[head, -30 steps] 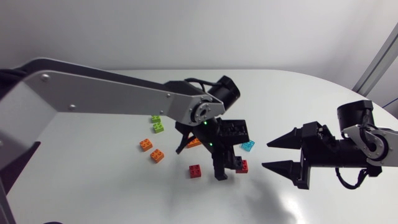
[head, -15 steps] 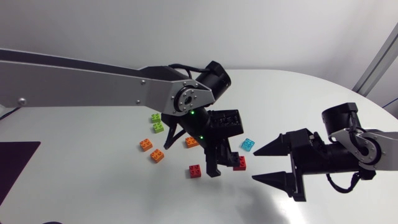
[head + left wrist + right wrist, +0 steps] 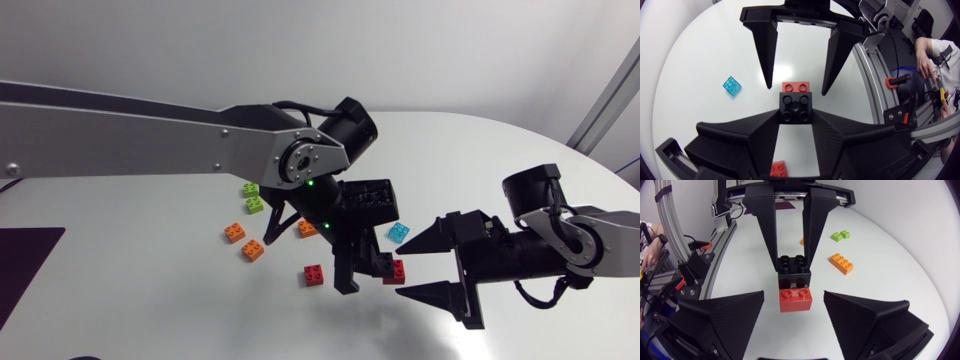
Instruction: Separate the duplo bricks
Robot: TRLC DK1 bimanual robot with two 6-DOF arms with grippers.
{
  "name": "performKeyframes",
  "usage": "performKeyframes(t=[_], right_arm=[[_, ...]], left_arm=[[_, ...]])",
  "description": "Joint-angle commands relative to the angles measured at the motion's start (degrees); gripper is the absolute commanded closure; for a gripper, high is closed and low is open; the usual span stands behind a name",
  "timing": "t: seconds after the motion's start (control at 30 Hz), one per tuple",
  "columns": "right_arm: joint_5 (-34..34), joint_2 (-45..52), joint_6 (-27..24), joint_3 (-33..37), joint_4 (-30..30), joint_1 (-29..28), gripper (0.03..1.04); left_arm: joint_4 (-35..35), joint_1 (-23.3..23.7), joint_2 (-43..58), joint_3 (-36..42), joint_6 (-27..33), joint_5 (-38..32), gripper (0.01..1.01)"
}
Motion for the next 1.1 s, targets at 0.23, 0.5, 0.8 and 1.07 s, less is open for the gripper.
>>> performKeyframes(t=[0.23,0.5,0.8,1.07], right_arm=[[0.17,1.76,-0.24,-1.03,0.75,1.82,0.39],[0.17,1.50,0.20,-0.85,0.58,1.99,0.63],[0.17,1.50,-0.33,-0.94,0.49,1.99,0.94],[4.21,-3.42,-2.26,-3.84,1.54,3.84,0.95]], left_arm=[[-1.03,-0.42,-2.08,-1.45,0.43,0.76,0.764],[-1.03,-0.86,-2.35,-1.71,0.61,0.76,0.764],[-1.20,-0.86,-2.70,-1.71,0.78,0.76,0.764],[-4.54,-0.15,-2.35,1.27,0.87,3.22,0.762]])
